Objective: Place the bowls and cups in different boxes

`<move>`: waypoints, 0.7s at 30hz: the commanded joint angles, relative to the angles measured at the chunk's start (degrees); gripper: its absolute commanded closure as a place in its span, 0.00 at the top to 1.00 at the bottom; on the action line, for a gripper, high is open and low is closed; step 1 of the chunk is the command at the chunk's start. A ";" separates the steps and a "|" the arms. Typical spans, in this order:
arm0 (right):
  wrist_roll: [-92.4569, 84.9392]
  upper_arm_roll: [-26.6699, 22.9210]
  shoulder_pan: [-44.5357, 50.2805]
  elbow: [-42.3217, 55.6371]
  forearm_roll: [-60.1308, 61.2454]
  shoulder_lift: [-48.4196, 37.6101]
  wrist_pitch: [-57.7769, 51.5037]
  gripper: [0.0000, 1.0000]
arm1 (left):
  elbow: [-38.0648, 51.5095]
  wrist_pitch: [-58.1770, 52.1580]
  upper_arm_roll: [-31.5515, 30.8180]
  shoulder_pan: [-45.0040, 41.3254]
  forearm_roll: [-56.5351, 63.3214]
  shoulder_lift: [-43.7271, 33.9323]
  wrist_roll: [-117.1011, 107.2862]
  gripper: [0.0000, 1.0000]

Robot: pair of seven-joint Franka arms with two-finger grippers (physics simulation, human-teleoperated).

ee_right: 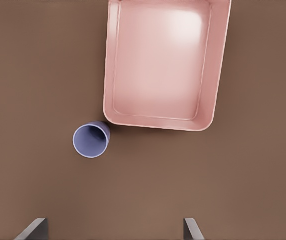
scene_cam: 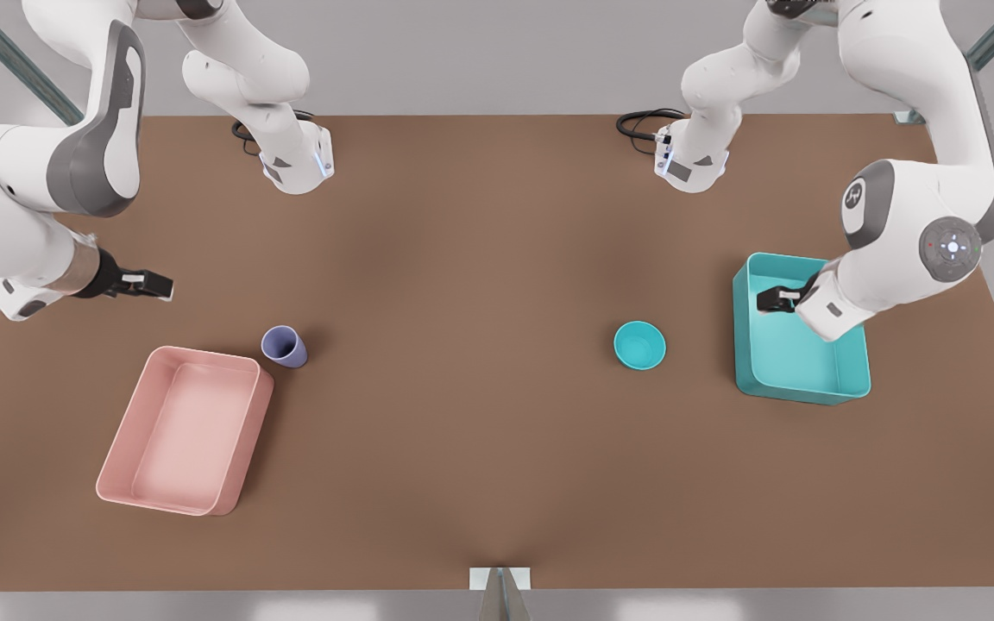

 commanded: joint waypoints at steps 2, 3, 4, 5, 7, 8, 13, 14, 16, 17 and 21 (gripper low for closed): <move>0.67 -0.02 0.13 0.10 -0.07 0.00 1.55 1.00 | 0.44 -5.46 7.10 -6.62 -2.10 -1.89 -0.03 1.00; 0.50 0.07 0.22 -0.07 0.02 0.18 1.55 1.00 | 0.36 -4.41 7.10 -6.97 -1.66 -0.58 -0.03 1.00; 0.67 0.07 1.71 -1.30 -0.07 0.61 2.52 1.00 | 0.01 0.51 7.10 -9.86 1.85 3.02 -0.29 1.00; 1.11 0.07 2.68 -1.48 -0.07 3.78 4.89 1.00 | -0.43 7.71 7.10 -16.19 5.90 9.00 -2.48 1.00; 1.29 -0.02 3.56 -4.98 0.02 5.54 9.62 1.00 | -0.09 14.75 7.10 -23.84 9.23 16.03 -10.47 1.00; 1.81 -0.02 3.65 -6.57 -0.07 5.19 11.22 1.00 | 0.27 15.37 7.01 -25.33 10.21 18.14 -13.11 1.00; 5.68 -0.02 3.56 -26.17 -0.95 -2.37 30.56 1.00 | 7.74 22.40 6.92 -34.57 15.39 30.98 -26.92 1.00; 7.09 -0.02 3.65 -26.96 -1.13 -2.37 31.00 1.00 | 4.23 24.51 7.01 -33.69 15.39 29.93 -26.92 1.00; 8.32 -0.02 3.65 -29.86 -1.21 -1.49 36.35 1.00 | -1.93 25.22 7.10 -32.64 15.22 27.99 -26.92 1.00; 10.16 0.07 3.74 -32.59 -1.21 -1.49 40.66 1.00 | -3.16 25.04 7.10 -32.81 15.13 27.55 -27.27 1.00; 13.50 0.16 4.79 -34.00 -0.42 1.94 44.18 1.00 | -10.36 26.18 7.10 -32.90 15.04 25.09 -29.12 1.00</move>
